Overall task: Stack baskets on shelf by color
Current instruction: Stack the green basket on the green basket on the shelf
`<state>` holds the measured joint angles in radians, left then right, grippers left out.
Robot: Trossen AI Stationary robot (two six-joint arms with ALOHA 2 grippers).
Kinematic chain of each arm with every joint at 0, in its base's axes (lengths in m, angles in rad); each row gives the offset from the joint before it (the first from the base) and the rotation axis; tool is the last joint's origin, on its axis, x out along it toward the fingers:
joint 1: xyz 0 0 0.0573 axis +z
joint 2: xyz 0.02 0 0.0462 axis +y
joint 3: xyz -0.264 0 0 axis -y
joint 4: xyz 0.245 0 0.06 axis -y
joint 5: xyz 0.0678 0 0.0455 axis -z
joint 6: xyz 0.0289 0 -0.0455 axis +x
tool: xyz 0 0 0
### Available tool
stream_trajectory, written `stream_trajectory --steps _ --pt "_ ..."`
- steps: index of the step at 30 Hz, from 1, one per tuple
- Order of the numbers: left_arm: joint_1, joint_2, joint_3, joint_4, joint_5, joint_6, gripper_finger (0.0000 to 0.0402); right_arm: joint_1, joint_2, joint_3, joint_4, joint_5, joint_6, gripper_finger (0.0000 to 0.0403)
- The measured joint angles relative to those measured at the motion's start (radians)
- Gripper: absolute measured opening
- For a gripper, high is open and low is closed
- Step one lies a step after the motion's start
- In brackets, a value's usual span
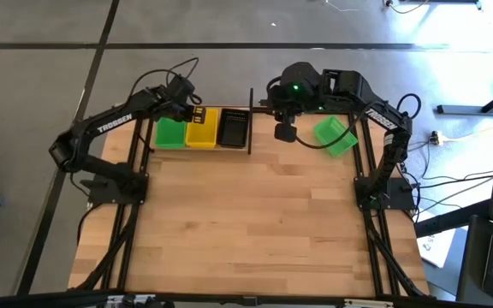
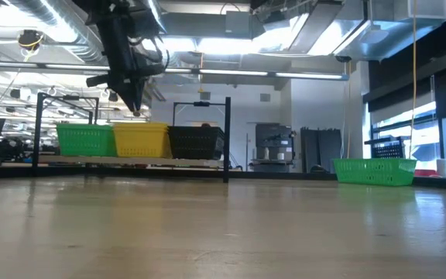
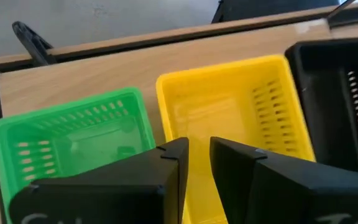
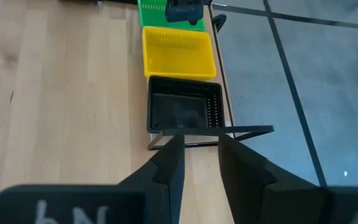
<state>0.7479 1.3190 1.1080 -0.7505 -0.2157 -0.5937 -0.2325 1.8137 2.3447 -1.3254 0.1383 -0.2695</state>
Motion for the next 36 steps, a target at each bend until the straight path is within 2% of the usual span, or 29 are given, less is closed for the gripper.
stream_trajectory --steps 7,10,19,24,29,33,36 --pt "0.0 -0.049 0.0 0.041 -0.003 0.01 0.0053 -0.008 0.0 0.0 -0.009 0.0 0.028 0.0096" --pt "-0.008 -0.11 0.0 0.042 -0.009 0.081 0.0054 -0.036 0.0 0.0 -0.058 0.0 0.082 0.0096" --pt "-0.144 -0.298 0.0 0.058 -0.009 0.203 0.0053 -0.145 0.0 0.0 -0.209 0.007 0.253 0.0096" --pt "-0.223 -0.351 0.0 0.05 -0.01 0.212 0.0056 -0.154 -0.017 -0.031 -0.244 0.092 0.333 0.0096" --pt "-0.278 -0.361 0.0 0.044 -0.054 0.212 0.0054 -0.137 -0.123 -0.193 -0.243 0.132 0.424 0.0096" --pt "-0.312 -0.362 0.0 0.048 -0.061 0.217 0.0054 -0.124 -0.246 -0.41 -0.22 0.232 0.606 0.0096" --pt "-0.341 -0.364 0.0 0.049 -0.061 0.259 0.0056 -0.124 -0.324 -0.562 -0.181 0.223 0.767 0.0096"
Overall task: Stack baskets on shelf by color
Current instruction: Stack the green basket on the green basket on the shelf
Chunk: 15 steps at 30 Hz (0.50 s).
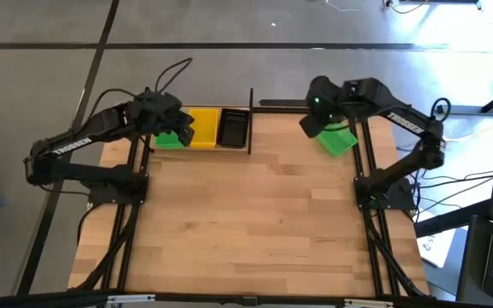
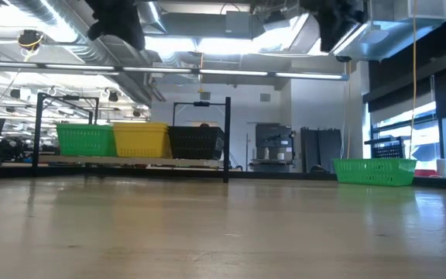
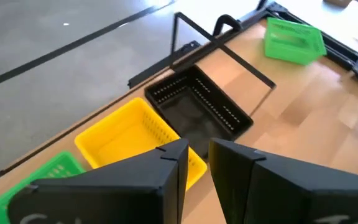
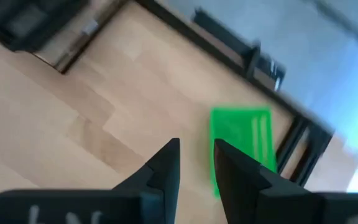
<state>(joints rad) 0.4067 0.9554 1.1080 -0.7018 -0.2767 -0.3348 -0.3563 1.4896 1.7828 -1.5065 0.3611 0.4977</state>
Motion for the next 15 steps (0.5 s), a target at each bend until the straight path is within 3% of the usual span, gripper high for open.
stream_trajectory --steps 5,15 --pt "-0.046 0.001 0.0 0.008 0.001 0.004 0.0052 -0.022 -0.043 -0.205 0.011 -0.016 0.204 0.0096" --pt "-0.113 0.002 0.0 0.008 0.001 -0.036 0.0051 -0.177 -0.028 -0.547 0.258 -0.101 0.132 0.0096"
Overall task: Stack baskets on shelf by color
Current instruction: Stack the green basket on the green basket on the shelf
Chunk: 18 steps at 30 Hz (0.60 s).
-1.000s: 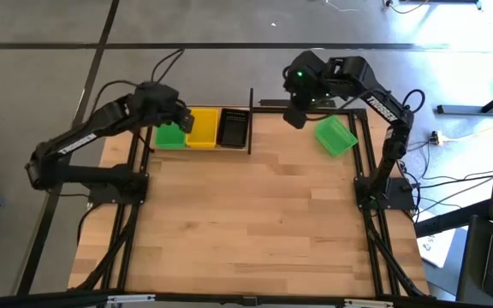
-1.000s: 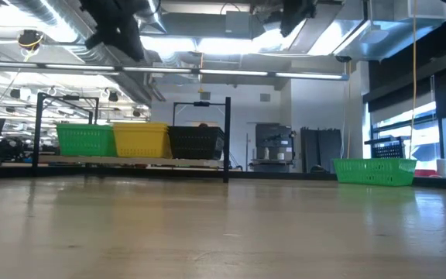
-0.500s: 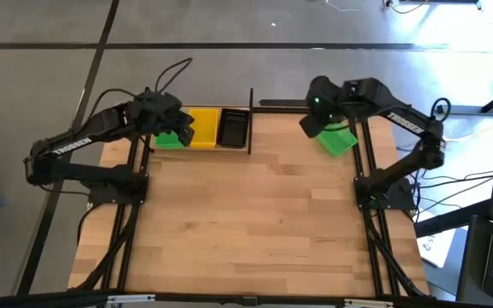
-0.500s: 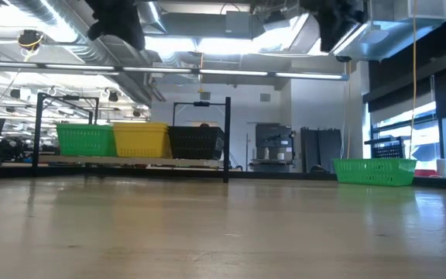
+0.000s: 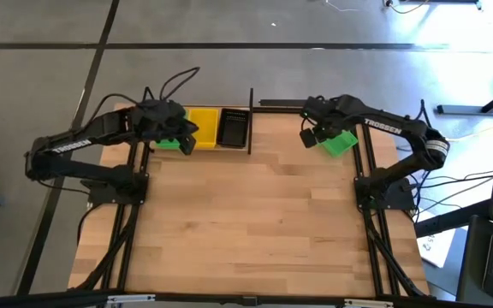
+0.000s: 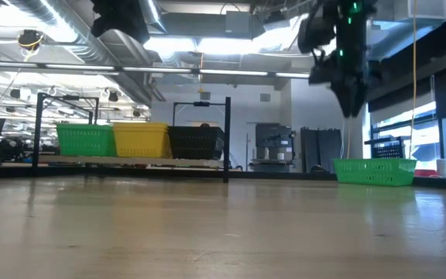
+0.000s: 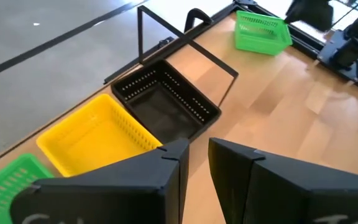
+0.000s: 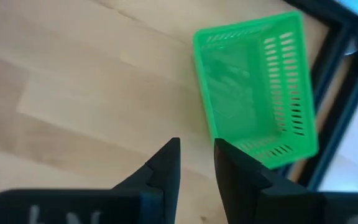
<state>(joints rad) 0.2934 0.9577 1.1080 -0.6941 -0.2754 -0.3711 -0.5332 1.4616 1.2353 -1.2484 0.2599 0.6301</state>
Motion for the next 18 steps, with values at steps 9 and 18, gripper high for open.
stream_trajectory --steps 9,18 --pt "-0.042 0.005 0.0 0.001 0.0 -0.013 0.0051 -0.112 0.0 -0.202 0.263 -0.035 -0.149 0.0096" --pt "-0.064 0.005 0.0 0.001 0.0 -0.014 0.0051 -0.167 0.0 -0.295 0.384 -0.02 -0.213 0.0096"
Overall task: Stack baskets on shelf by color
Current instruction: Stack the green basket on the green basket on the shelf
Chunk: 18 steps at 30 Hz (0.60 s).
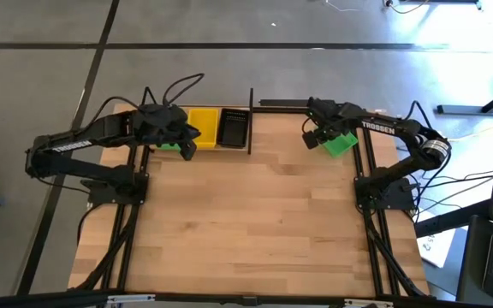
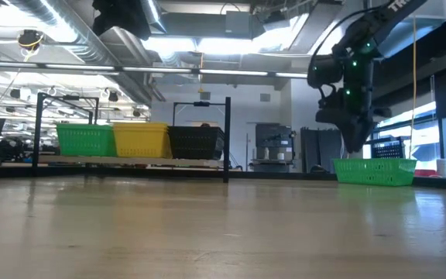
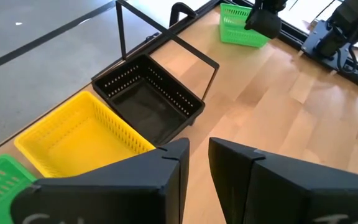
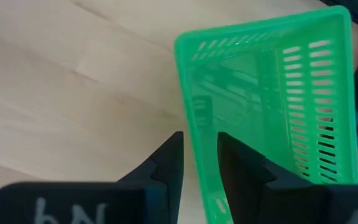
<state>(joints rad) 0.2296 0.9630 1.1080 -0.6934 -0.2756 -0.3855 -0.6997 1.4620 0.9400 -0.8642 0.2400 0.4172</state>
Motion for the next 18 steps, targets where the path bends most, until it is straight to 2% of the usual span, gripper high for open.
stream_trajectory --steps 11,18 --pt "0.0 0.0 0.0 -0.001 0.0 0.0 0.0051 -0.017 0.007 -0.033 0.038 -0.024 -0.076 0.0096" --pt "0.001 0.0 0.0 -0.001 0.0 0.0 0.0051 -0.025 0.079 -0.033 0.044 -0.032 -0.112 0.0096"
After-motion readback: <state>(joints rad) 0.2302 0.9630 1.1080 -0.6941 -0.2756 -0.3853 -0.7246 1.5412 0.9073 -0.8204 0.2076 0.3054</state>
